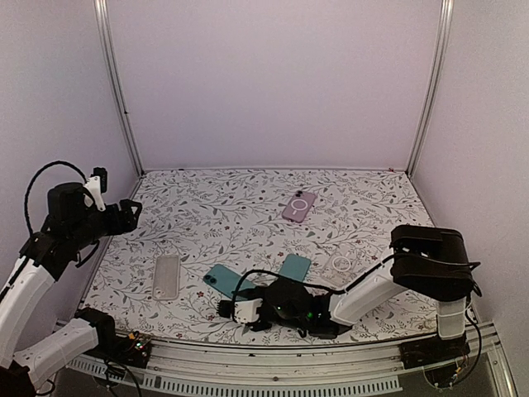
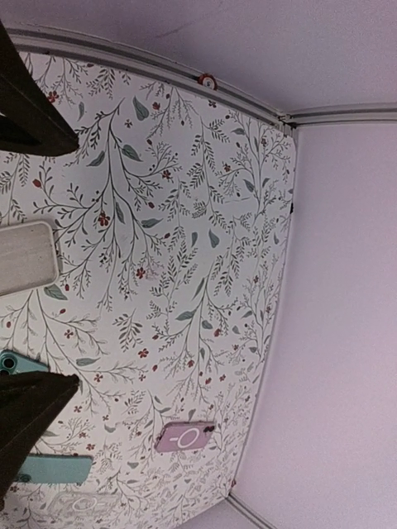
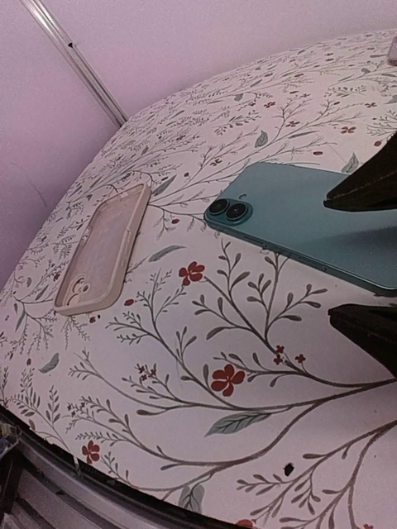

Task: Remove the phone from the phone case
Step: Place the phone at the center of the board, then move the phone with the phone case to the center of the board.

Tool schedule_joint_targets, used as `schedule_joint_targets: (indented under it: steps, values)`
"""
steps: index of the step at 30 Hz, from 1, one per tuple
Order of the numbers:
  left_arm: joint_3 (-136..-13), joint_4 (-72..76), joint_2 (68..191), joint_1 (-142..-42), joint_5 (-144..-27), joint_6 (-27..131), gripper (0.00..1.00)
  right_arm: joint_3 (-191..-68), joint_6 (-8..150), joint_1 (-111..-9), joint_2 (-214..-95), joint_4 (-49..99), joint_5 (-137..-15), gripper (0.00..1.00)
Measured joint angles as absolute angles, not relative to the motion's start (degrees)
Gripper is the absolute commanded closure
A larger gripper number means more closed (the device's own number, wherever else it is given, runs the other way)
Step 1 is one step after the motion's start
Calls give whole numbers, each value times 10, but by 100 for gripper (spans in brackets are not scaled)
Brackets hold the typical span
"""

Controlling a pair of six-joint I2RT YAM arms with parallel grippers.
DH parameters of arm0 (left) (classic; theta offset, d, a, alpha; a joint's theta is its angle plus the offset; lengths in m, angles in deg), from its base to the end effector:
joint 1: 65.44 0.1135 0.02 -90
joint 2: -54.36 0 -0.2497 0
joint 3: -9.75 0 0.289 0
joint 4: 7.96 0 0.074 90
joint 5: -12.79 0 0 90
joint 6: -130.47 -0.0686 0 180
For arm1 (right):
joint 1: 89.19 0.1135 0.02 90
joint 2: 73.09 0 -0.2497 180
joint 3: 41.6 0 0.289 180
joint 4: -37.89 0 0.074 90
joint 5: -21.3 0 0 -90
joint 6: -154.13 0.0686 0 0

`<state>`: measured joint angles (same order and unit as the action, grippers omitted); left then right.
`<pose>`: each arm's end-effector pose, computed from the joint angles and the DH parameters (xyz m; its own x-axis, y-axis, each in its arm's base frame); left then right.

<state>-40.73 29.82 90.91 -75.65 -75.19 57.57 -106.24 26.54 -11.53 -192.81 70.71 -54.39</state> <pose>0.2271 -0.0384 0.2741 -0.4231 -0.2224 -0.8784 0.0220 0.9666 -0.2553 0.1104 0.4255 0.0402 0.4835 -0.5559 -0.6762 -0.7607 0.1154 -0.6387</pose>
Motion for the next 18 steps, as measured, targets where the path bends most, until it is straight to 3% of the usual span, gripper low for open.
schedule_joint_targets:
  steps: [7, 12, 18]
  values:
    - [-407, 298, 907, -757, -752, 574, 9, -1040, 324, -115, -1874, 668, -582, 40]
    - [-407, 298, 906, -757, -752, 570, 9, -1044, 376, -118, -1813, 646, -586, 18]
    - [-407, 298, 896, -757, -755, 565, 9, -1134, 459, -148, -1779, 554, -565, 1]
